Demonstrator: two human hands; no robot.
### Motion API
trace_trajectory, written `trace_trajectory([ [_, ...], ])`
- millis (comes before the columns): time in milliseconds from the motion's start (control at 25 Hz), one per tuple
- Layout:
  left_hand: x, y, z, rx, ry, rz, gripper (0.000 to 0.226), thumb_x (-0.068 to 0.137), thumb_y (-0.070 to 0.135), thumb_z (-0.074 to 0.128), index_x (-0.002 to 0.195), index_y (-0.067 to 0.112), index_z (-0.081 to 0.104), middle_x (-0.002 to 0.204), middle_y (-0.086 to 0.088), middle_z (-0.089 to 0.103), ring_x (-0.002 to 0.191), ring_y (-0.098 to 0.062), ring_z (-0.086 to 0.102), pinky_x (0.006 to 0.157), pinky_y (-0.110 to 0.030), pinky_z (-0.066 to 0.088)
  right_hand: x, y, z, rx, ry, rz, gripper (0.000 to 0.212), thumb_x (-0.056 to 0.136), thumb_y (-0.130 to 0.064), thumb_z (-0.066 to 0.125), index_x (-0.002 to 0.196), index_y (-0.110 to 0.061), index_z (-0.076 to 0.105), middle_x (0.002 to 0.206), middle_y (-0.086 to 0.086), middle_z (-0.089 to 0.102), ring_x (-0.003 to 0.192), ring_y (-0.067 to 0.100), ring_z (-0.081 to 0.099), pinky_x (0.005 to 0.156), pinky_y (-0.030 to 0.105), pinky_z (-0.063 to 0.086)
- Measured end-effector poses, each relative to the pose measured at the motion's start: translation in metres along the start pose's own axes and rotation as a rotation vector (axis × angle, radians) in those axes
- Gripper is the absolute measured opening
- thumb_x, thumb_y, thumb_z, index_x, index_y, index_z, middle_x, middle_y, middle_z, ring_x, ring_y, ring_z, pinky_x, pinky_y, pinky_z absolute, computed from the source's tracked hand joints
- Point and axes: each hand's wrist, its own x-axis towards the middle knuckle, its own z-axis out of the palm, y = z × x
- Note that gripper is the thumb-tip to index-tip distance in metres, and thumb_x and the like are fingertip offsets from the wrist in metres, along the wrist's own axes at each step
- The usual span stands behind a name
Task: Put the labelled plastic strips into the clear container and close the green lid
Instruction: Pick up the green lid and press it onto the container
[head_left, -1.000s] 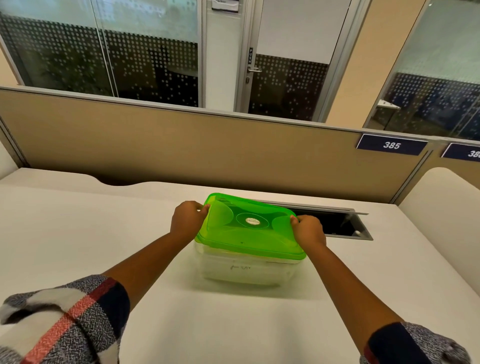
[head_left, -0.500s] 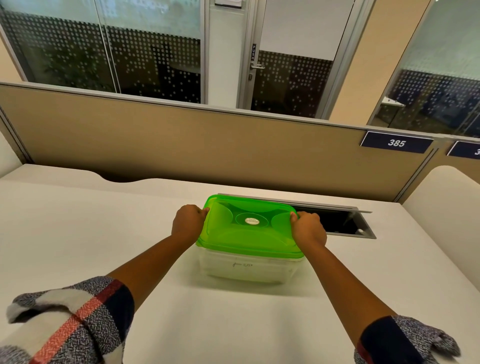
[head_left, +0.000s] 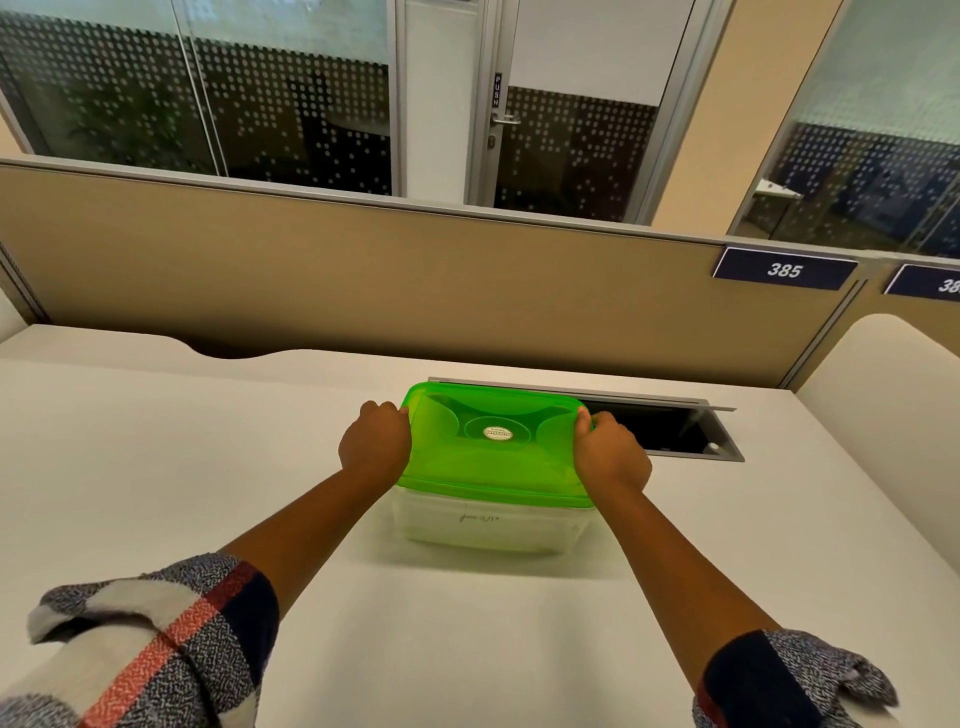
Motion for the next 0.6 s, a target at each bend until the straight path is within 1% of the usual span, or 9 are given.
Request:
trace_trajectory([
  [240,-0.0025,0.0022,0.0,0.048,0.01,0.03,0.04,0.099,0.023,0.027,0.106,-0.003,0.057,0.113,-0.024,0.053,0.097,-0.042,0.059,0.081,-0.042,0.048,0.0034,-0.0015,-0.0029,-0.006,0.003,0.006,0.047,0.102,-0.033,0.025,0.11,-0.002,0.059,0.111,0.021,0.064,0.102,0.039,0.061,0.08,0.038,0.048],
  [360,-0.0029,0.0008,0.0001,0.09,0.004,0.047,0.039,0.098,0.021,0.027,0.107,-0.002,0.057,0.112,-0.024,0.053,0.097,-0.042,0.059,0.081,-0.041,0.048,0.0018,-0.0029,-0.002,-0.017,0.012,0.005,0.048,0.101,-0.034,0.024,0.11,-0.002,0.059,0.111,0.02,0.064,0.101,0.038,0.061,0.079,0.037,0.048],
  [480,-0.003,0.0009,-0.0013,0.028,0.017,0.006,0.042,0.099,0.024,0.028,0.105,-0.004,0.059,0.113,-0.025,0.054,0.098,-0.043,0.059,0.082,-0.042,0.047,-0.0008,-0.0026,-0.0011,-0.074,0.025,-0.016,0.049,0.101,-0.036,0.024,0.109,-0.004,0.061,0.111,0.018,0.065,0.101,0.036,0.062,0.078,0.036,0.047],
  [600,-0.0039,0.0017,-0.0018,0.003,0.027,-0.011,0.044,0.098,0.026,0.029,0.104,-0.004,0.061,0.113,-0.025,0.055,0.099,-0.044,0.059,0.083,-0.043,0.046,-0.0005,-0.0022,-0.0031,-0.138,-0.036,-0.047,0.052,0.1,-0.042,0.023,0.109,-0.007,0.061,0.111,0.016,0.065,0.101,0.035,0.061,0.079,0.034,0.045],
])
